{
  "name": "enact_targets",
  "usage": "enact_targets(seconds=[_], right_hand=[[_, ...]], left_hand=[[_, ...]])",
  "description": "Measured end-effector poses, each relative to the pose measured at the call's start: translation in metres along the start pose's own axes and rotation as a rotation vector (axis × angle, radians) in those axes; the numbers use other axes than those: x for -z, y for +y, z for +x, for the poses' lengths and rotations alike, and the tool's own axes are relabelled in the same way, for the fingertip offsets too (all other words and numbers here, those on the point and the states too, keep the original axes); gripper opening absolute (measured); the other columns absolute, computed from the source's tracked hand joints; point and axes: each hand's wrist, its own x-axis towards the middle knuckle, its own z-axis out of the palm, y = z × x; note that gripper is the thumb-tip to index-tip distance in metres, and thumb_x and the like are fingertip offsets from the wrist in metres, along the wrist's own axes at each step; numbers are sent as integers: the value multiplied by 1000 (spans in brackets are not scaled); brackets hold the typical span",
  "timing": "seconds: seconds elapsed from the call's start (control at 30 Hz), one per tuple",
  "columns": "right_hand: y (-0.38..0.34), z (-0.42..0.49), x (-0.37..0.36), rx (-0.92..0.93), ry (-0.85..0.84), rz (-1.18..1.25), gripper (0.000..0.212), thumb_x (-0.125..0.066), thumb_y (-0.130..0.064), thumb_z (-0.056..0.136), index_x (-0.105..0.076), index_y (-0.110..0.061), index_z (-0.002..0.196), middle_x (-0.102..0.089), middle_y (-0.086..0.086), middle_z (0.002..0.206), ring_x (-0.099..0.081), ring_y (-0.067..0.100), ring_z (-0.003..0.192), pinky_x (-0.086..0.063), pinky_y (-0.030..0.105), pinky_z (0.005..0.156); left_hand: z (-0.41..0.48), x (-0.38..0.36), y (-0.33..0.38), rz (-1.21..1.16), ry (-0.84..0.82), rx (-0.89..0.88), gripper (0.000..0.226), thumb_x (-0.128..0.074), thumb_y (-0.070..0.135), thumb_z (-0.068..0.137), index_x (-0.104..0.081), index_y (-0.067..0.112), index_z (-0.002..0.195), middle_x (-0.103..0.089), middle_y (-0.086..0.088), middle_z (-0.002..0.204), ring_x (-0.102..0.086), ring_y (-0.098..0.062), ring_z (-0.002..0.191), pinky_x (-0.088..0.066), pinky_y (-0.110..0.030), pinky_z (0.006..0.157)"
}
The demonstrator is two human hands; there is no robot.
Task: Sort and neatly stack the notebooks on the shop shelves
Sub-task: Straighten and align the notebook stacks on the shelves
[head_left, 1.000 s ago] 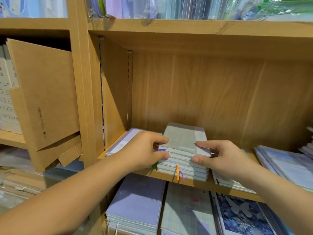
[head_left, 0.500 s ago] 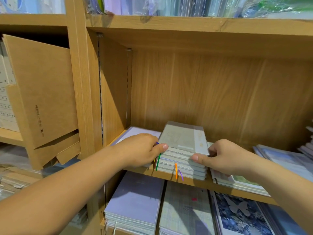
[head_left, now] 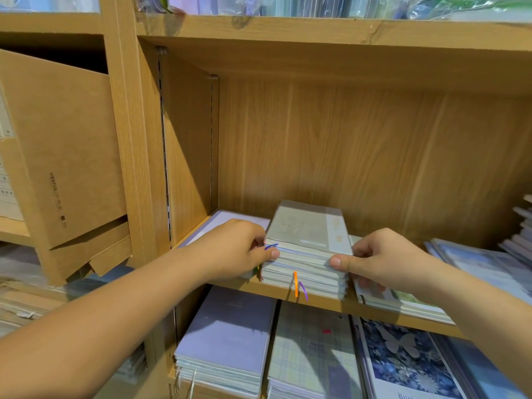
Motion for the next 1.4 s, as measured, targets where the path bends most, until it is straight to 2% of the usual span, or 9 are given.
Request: enact_targets(seconds=[0.2,0.37,0.63,0.77,0.9,1.03,1.13,1.27,1.4], right_hand=[[2,-5,-3,-22,15,86,48,-83,-67,64,-77,-20,62,-70,12,59,-53,18,46,-43,31,49],[3,-4,-11,9,108,32,52,-88,-55,70,-66,-12,51,-59,6,48,-42,11,39,-36,23,44],[15,-6,-11,50,123,32,52,-83,-63,69,-72,-14,55,-52,4,46,-40,12,43,-35,20,44],[20,-3,-9,67,133,-31,49,-89,-62,62,-76,-15,65,-55,-1,48,-44,4,43,-34,16,43],[22,-2,-13,84,149,-81,49,-87,-60,69,-73,-14,61,-50,-4,44,-41,5,41,-30,15,40],[31,-16,8,100,179,-217,47,-79,-65,76,-80,-18,78,-71,6,68,-59,8,57,-46,28,54],[66,-43,42,68,258,-216,34,-74,-61,83,-81,-28,84,-72,-8,68,-65,5,63,-49,23,54],[134,-88,87,-21,445,-381,42,-72,-60,86,-77,-25,109,-63,-6,94,-61,11,86,-50,31,72],[189,-127,115,-123,350,-575,62,-72,-67,81,-67,-28,130,-59,-8,126,-52,16,124,-49,38,98]], left_hand=[[0,-5,0,-196,24,82,42,-68,57,90,-67,16,83,-61,1,67,-49,-11,59,-37,-23,52],[-4,-8,2,-98,18,44,41,-64,54,94,-68,14,88,-69,0,75,-62,-16,72,-41,-29,57],[-11,-14,-2,99,126,-73,44,-55,66,93,-56,25,76,-53,7,75,-51,-10,72,-43,-36,61],[-18,-22,-5,138,141,-114,40,-56,70,90,-48,32,79,-46,13,81,-45,-7,74,-30,-26,56],[-24,-20,4,207,138,-45,39,-52,70,91,-49,32,85,-47,11,88,-47,-12,82,-39,-33,63],[-43,-5,23,454,316,-9,59,-39,87,79,-47,30,69,-49,10,73,-50,-12,71,-44,-32,54],[-52,-7,58,281,449,-156,54,-46,82,80,-41,31,60,-43,11,60,-46,-7,59,-39,-29,45],[-26,-38,125,134,313,-322,36,-51,67,87,-58,33,77,-52,13,77,-54,-12,75,-50,-37,59],[21,-82,203,46,205,-369,30,-56,58,92,-66,32,101,-57,15,98,-57,-11,99,-51,-36,80]])
